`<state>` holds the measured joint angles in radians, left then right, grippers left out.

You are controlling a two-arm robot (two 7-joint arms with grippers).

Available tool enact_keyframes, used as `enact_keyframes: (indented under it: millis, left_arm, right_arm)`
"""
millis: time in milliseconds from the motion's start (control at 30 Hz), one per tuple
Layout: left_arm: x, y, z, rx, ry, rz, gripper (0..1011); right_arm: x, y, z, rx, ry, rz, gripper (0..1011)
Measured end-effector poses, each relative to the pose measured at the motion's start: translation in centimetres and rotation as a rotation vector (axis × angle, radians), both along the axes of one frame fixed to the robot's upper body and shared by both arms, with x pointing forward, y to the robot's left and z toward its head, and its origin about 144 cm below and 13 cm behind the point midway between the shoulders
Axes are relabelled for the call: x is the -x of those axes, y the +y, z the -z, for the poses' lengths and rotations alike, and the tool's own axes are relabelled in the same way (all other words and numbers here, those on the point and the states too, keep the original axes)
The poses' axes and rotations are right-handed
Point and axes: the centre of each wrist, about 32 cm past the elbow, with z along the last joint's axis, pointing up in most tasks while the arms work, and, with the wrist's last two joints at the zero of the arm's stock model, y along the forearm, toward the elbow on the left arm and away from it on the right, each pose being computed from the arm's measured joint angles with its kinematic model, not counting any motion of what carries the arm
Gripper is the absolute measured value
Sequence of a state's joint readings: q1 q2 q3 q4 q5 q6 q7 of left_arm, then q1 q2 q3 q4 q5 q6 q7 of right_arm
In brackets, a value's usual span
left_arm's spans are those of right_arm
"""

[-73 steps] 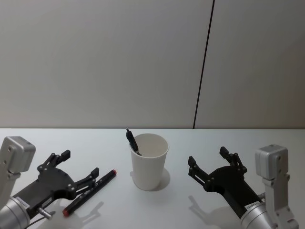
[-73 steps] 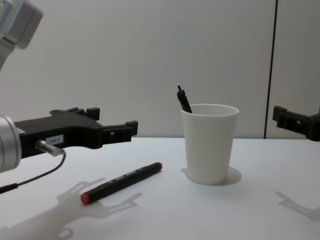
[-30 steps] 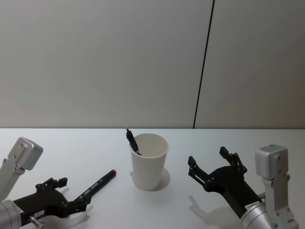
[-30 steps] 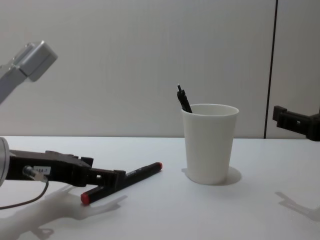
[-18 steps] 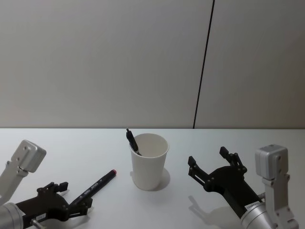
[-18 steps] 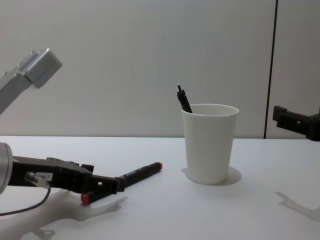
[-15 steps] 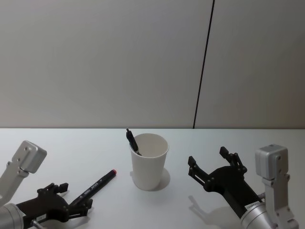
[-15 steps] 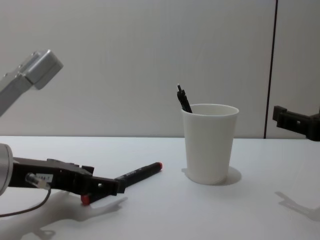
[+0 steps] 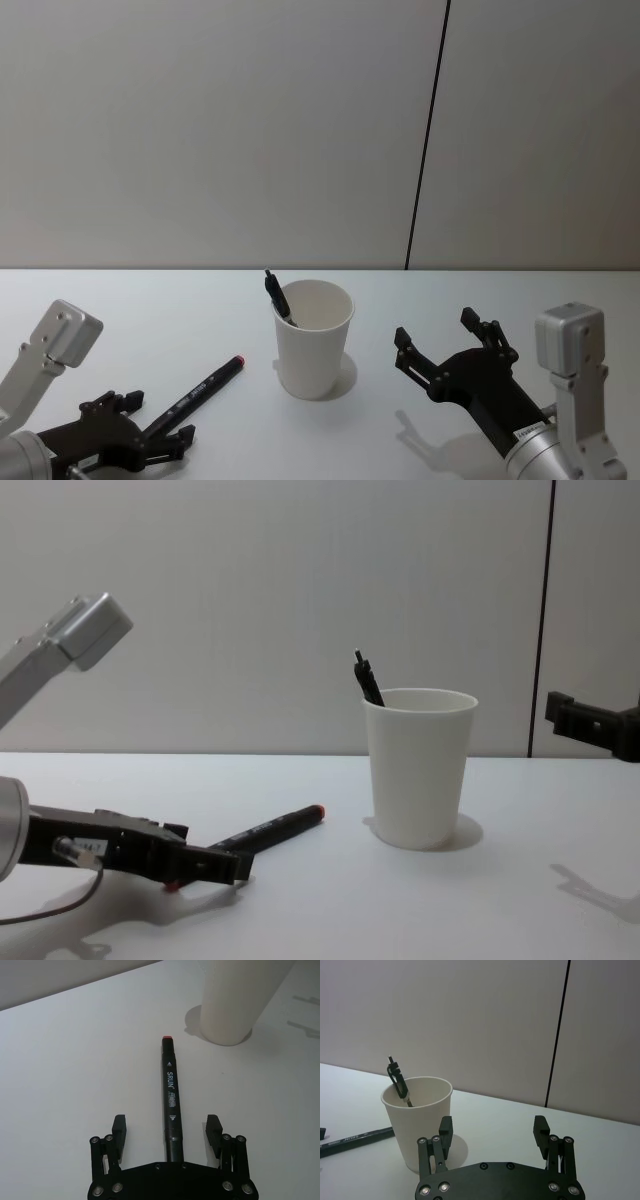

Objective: Place the pen into the pen holder.

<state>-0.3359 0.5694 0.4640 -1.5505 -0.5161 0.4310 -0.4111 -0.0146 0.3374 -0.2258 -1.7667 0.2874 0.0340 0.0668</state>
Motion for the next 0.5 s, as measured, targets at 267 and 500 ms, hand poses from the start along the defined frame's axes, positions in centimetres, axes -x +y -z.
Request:
enact_keyframes:
  millis: [267, 500]
  left_arm:
    - [0.02, -0.05, 0.10, -0.003, 0.008, -0.004, 1003]
    - [0.02, -0.03, 0.11, -0.004, 0.011, -0.008, 939]
  right_arm:
    - [0.00, 0.00, 0.00, 0.000, 0.000, 0.000, 1001]
    - [0.00, 0.00, 0.00, 0.000, 0.000, 0.000, 1001]
